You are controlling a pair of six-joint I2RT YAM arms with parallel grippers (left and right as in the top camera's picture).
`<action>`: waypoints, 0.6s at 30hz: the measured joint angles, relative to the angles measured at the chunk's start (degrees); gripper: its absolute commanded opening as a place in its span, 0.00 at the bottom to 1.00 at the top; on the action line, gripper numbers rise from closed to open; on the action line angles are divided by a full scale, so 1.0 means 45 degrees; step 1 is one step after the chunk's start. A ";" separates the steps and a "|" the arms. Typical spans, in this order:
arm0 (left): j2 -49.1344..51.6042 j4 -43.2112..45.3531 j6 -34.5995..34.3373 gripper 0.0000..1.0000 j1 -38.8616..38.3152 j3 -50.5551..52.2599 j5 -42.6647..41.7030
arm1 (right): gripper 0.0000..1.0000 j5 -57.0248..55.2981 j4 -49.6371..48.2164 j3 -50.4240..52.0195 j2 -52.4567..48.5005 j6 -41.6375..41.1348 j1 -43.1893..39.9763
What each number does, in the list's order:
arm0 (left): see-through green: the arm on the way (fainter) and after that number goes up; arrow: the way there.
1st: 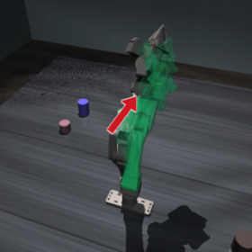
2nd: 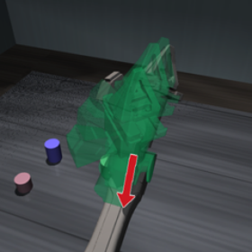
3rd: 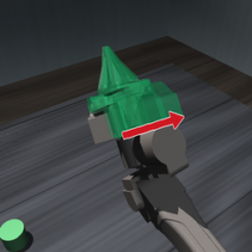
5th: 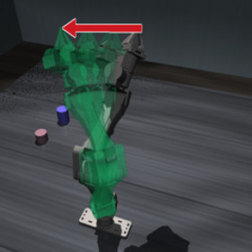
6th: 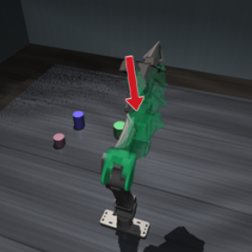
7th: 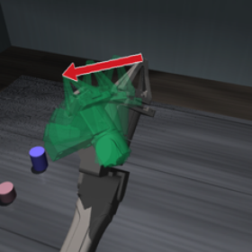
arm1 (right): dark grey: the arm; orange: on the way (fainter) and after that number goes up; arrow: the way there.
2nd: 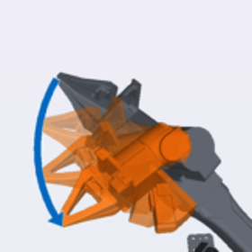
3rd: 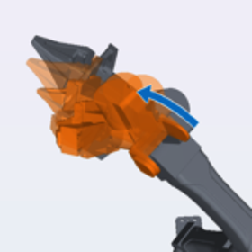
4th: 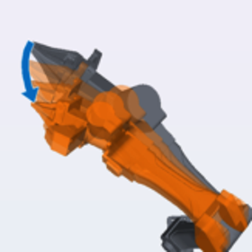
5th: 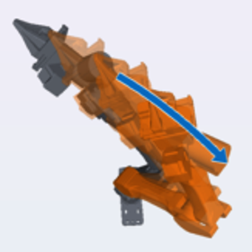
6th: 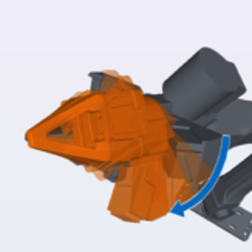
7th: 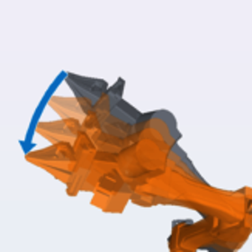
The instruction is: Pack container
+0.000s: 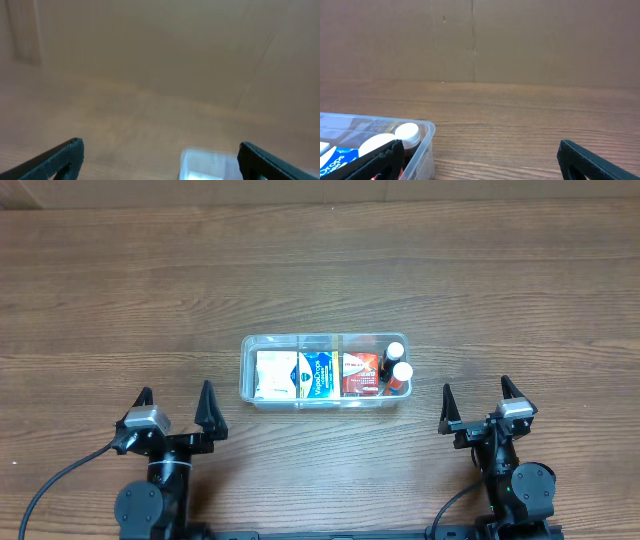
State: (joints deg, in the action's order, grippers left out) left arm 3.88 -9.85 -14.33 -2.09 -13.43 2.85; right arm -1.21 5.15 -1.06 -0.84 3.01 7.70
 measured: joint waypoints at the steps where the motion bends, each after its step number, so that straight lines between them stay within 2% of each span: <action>1: -0.0073 0.1020 0.0029 1.00 0.0000 0.0457 -0.0068 | 1.00 -0.0010 0.0010 0.0000 0.0000 0.0000 -0.0005; 4: -0.0287 0.3011 0.0257 1.00 0.0000 0.1588 -0.0175 | 1.00 0.0000 0.0000 0.0000 0.0000 0.0000 0.0000; 7: -0.0583 0.3789 0.0423 1.00 0.0000 0.2545 -0.0214 | 1.00 0.0005 0.0000 0.0000 0.0000 0.0000 0.0000; 13: -0.0661 0.3206 0.1098 1.00 0.0160 0.2880 -0.0219 | 1.00 0.0083 0.0010 0.0000 0.0000 0.0000 0.0000; 18: -0.0665 0.1190 0.1180 1.00 0.0165 0.2885 -0.0296 | 1.00 0.0083 0.0010 0.0000 0.0000 0.0005 -0.0005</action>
State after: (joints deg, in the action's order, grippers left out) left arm 0.89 -4.49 -9.02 -1.34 -0.45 1.52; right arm -0.84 5.19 -1.06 -0.84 3.03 7.68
